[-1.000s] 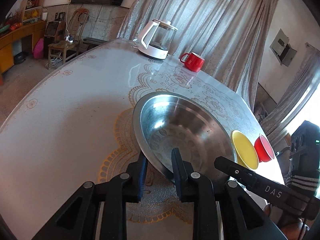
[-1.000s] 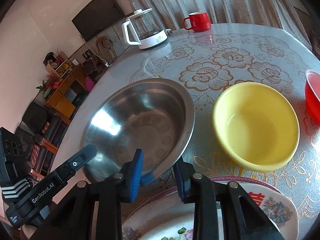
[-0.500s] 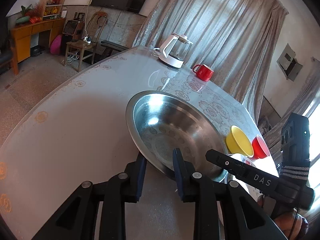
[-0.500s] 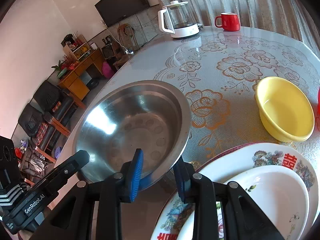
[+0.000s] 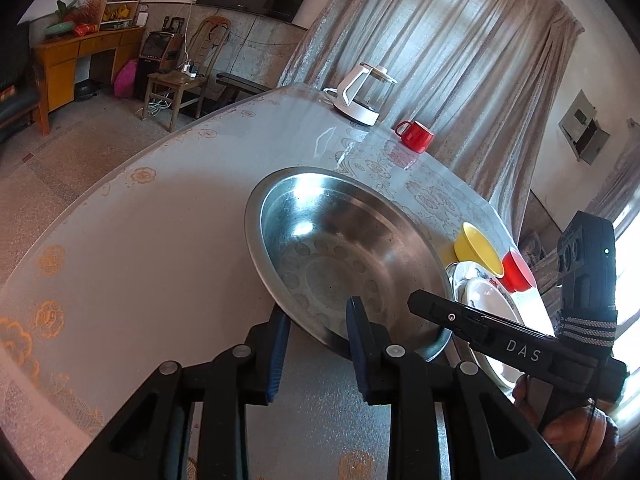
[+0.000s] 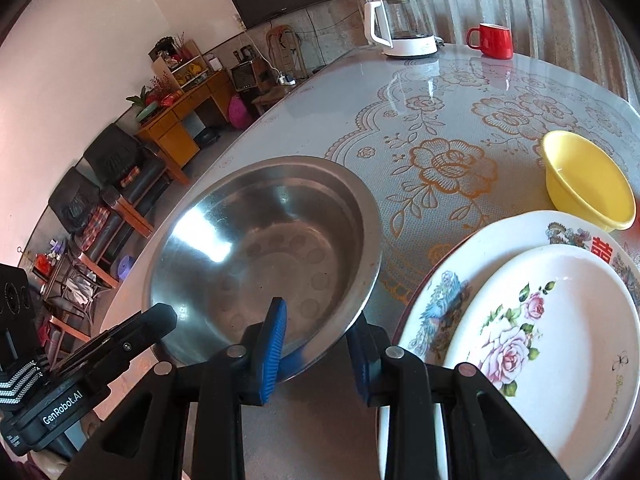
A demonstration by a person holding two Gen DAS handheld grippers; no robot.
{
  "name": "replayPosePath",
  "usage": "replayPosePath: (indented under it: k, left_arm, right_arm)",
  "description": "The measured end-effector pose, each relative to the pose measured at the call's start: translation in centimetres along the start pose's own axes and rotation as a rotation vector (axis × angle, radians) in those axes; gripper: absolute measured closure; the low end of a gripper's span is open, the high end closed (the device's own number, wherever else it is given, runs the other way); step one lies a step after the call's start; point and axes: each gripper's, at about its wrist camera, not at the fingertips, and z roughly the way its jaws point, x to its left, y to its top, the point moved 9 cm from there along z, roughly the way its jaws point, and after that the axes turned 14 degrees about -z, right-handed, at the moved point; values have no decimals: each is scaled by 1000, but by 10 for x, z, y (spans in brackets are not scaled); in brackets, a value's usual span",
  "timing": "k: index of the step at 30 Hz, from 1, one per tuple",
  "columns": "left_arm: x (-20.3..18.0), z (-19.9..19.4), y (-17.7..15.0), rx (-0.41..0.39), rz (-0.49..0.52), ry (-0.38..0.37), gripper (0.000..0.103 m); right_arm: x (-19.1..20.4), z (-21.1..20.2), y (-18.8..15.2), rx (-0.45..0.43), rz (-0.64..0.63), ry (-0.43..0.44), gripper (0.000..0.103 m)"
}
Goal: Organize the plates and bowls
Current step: 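Slide the steel basin beside the plate stack and open both grippers, then grasp the rim of the yellow bowl with both grippers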
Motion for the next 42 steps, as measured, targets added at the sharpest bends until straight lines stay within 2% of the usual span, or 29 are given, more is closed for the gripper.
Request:
replayPosePath:
  k: [7, 9, 13, 17, 21, 24, 32, 38, 42]
  left_arm:
    - [3, -6, -5, -4, 24, 22, 68]
    - [5, -13, -4, -24, 36, 37, 63]
    - [6, -29, -2, -60, 54, 52, 63]
    - [-10, -36, 8, -99, 109, 46, 63]
    - [-38, -27, 15, -90, 159, 11, 63]
    - [-67, -16, 17, -70, 206, -30, 64]
    - [-150, 33, 16, 66, 256, -128, 64]
    - [-200, 80, 10, 176, 245, -148, 66]
    - [-222, 111, 2, 228, 256, -150, 66]
  right_arm:
    - [9, 0, -6, 12, -22, 13, 70]
    - [8, -5, -6, 0, -23, 21, 70]
    - [3, -16, -5, -27, -19, 19, 70]
    - [-7, -31, -4, -72, 4, 20, 70]
    - [-24, -47, -3, -114, 47, 8, 70]
    - [-44, -60, -4, -145, 98, -1, 70]
    - [-120, -98, -6, -213, 256, -78, 70]
    - [-190, -112, -14, -246, 440, -135, 70]
    - [-224, -111, -15, -249, 490, -180, 74]
